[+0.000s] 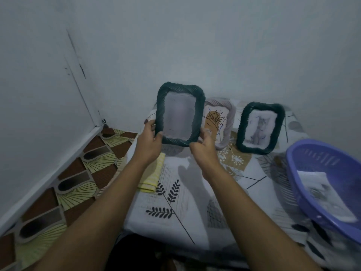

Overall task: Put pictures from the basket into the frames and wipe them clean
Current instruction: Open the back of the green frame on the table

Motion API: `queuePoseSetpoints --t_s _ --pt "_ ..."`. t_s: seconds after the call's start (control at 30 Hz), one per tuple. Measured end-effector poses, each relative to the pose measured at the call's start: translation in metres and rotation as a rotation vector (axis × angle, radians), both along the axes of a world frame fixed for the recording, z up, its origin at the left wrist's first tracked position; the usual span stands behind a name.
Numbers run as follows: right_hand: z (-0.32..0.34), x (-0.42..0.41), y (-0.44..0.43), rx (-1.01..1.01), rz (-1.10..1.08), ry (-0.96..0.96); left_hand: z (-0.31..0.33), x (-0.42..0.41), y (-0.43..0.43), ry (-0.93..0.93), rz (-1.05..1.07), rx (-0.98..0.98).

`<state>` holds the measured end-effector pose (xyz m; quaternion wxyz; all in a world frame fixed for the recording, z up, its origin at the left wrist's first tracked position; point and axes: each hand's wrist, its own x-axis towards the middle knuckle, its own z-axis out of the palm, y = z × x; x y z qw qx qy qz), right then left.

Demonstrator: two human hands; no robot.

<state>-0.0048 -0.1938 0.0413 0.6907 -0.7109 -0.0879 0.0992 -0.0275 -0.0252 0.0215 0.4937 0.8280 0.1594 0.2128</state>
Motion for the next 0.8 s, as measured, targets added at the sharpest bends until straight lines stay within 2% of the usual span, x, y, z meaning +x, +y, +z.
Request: queuePoseSetpoints --t_s 0.2,0.37,0.5,0.6,0.67,0.8 --pt "0.01 -0.033 -0.052 0.002 -0.104 0.028 0.019 -0.031 -0.037 -0.037 -0.048 -0.051" --pt "0.008 -0.046 -0.086 -0.003 -0.142 0.089 0.035 -0.052 -0.072 -0.045 -0.161 -0.308" --pt "0.003 -0.048 -0.107 -0.003 -0.108 0.135 0.043 -0.063 -0.089 -0.059 -0.211 -0.395" --pt "0.004 -0.05 -0.119 -0.026 -0.084 0.136 0.049 -0.071 -0.1 -0.066 -0.255 -0.385" --pt "0.008 -0.051 -0.123 -0.062 -0.203 0.086 0.051 -0.074 -0.106 -0.064 -0.288 -0.334" --pt "0.028 -0.056 -0.124 -0.072 -0.331 -0.161 0.05 -0.075 -0.116 -0.065 -0.251 -0.011"
